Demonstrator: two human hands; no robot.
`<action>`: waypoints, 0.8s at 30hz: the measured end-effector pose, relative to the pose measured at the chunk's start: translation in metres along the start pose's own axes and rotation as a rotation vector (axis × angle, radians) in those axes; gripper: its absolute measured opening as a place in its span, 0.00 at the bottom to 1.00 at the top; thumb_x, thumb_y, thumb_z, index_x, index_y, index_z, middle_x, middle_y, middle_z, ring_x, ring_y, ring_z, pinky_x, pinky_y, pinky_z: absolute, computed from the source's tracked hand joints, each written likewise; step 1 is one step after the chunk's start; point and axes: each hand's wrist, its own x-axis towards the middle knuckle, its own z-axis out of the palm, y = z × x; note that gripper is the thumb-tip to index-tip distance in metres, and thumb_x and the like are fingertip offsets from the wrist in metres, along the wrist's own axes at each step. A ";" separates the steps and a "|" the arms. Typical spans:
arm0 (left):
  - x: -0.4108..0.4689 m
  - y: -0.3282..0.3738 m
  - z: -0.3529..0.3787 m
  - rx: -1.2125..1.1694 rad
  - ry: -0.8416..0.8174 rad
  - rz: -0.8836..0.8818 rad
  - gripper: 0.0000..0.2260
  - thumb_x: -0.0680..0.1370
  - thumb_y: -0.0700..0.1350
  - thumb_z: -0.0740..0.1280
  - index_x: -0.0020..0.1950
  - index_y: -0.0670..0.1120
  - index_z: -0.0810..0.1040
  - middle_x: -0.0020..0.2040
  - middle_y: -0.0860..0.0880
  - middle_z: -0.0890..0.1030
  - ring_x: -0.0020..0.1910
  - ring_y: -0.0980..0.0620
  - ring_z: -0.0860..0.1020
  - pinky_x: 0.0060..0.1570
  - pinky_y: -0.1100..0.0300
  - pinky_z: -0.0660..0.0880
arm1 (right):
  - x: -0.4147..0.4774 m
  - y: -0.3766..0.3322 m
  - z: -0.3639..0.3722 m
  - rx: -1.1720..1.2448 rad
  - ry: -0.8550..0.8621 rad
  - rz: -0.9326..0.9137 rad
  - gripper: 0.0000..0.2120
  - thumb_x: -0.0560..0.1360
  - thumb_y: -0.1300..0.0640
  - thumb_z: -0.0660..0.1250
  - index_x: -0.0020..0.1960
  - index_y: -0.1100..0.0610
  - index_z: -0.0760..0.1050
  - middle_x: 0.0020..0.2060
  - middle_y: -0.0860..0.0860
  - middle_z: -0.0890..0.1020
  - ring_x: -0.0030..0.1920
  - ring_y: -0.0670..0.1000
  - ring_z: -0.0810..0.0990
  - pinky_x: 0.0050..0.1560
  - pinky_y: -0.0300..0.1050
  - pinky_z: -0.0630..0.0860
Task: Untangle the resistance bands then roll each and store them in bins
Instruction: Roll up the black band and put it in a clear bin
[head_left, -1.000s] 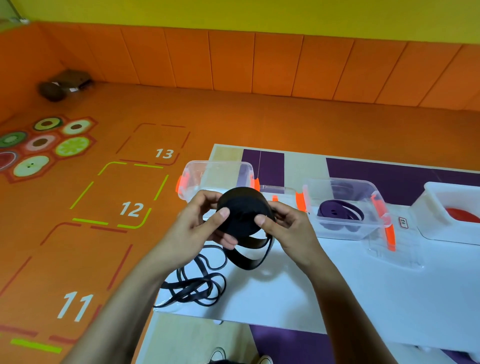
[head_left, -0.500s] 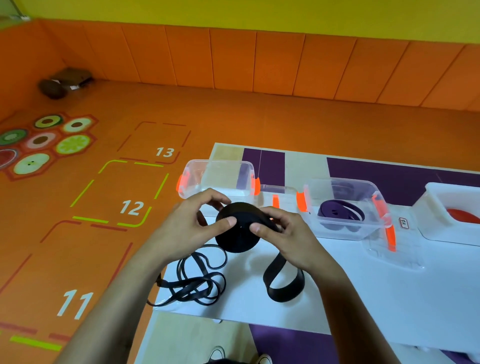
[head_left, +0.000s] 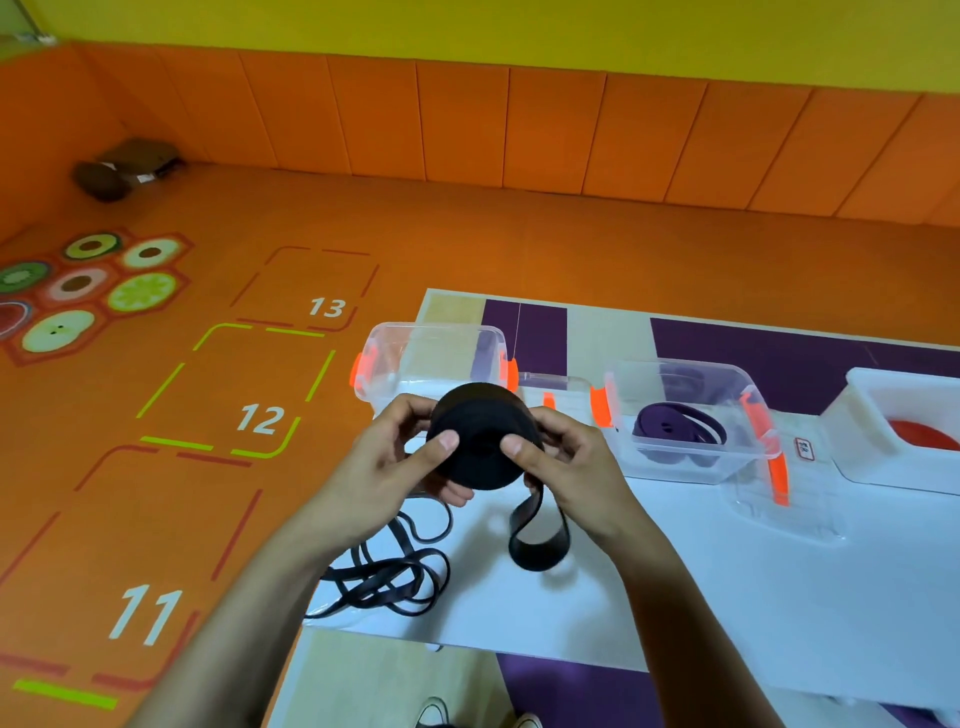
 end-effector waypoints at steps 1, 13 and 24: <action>0.000 -0.002 0.003 -0.047 0.015 -0.007 0.15 0.77 0.44 0.67 0.61 0.40 0.70 0.55 0.43 0.81 0.40 0.30 0.84 0.44 0.45 0.84 | 0.001 0.002 0.002 0.000 0.017 0.003 0.10 0.77 0.52 0.72 0.55 0.56 0.81 0.36 0.46 0.78 0.34 0.49 0.74 0.38 0.42 0.75; 0.003 0.004 -0.007 0.188 0.128 -0.039 0.17 0.76 0.58 0.70 0.56 0.48 0.78 0.49 0.46 0.80 0.34 0.41 0.81 0.32 0.47 0.79 | 0.001 -0.001 0.003 -0.175 -0.045 0.044 0.06 0.82 0.51 0.65 0.52 0.51 0.80 0.29 0.39 0.76 0.31 0.41 0.73 0.36 0.31 0.67; -0.006 0.000 -0.024 0.323 -0.131 -0.121 0.13 0.82 0.50 0.65 0.61 0.43 0.76 0.49 0.42 0.83 0.36 0.35 0.85 0.40 0.44 0.83 | 0.008 0.001 0.009 -0.216 -0.130 0.125 0.11 0.76 0.48 0.74 0.46 0.56 0.83 0.32 0.45 0.79 0.33 0.41 0.74 0.37 0.33 0.69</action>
